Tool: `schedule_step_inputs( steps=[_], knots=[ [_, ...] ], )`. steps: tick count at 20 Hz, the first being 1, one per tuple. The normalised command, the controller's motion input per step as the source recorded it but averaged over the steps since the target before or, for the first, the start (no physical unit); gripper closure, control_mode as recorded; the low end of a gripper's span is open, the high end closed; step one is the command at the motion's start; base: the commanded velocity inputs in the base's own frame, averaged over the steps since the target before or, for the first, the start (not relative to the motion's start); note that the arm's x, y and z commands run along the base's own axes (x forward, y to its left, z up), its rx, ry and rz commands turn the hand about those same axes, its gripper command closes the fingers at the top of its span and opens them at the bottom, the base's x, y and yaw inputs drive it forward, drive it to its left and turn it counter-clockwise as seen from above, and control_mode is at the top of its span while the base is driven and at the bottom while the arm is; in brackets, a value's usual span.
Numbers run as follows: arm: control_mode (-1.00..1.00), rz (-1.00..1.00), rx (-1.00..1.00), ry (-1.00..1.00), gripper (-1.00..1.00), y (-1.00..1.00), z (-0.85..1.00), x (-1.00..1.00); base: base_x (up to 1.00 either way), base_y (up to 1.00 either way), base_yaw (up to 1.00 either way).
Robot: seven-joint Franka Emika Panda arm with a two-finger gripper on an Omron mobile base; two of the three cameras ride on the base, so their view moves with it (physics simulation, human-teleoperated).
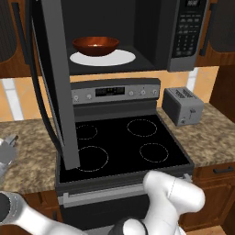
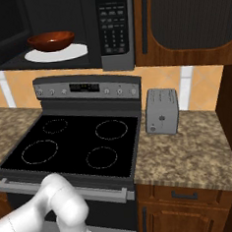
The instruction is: Open the microwave, place the bowl with waffle inside the microwave, then close the microwave door and turn it on.
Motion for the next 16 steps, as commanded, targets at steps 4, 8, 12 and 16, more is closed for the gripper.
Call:
schedule_step_inputs(
  steps=[4, 8, 12, 16],
  knots=[
    [-1.00, 0.00, 0.00, 0.00, 1.00, -0.04, 0.52, 0.21, 0.00, 0.00, 0.00],
    [-1.00, 0.00, 0.00, 0.00, 1.00, -0.32, 0.79, -0.03, 0.00, 0.00, 0.00],
    [-1.00, 0.00, 0.00, 0.00, 1.00, -0.47, 0.55, -0.04, 0.00, 0.00, 0.00],
    [-1.00, 0.00, 0.00, 0.01, 1.00, -0.68, 0.38, -0.09, 0.00, 0.00, 0.00]
  ],
)
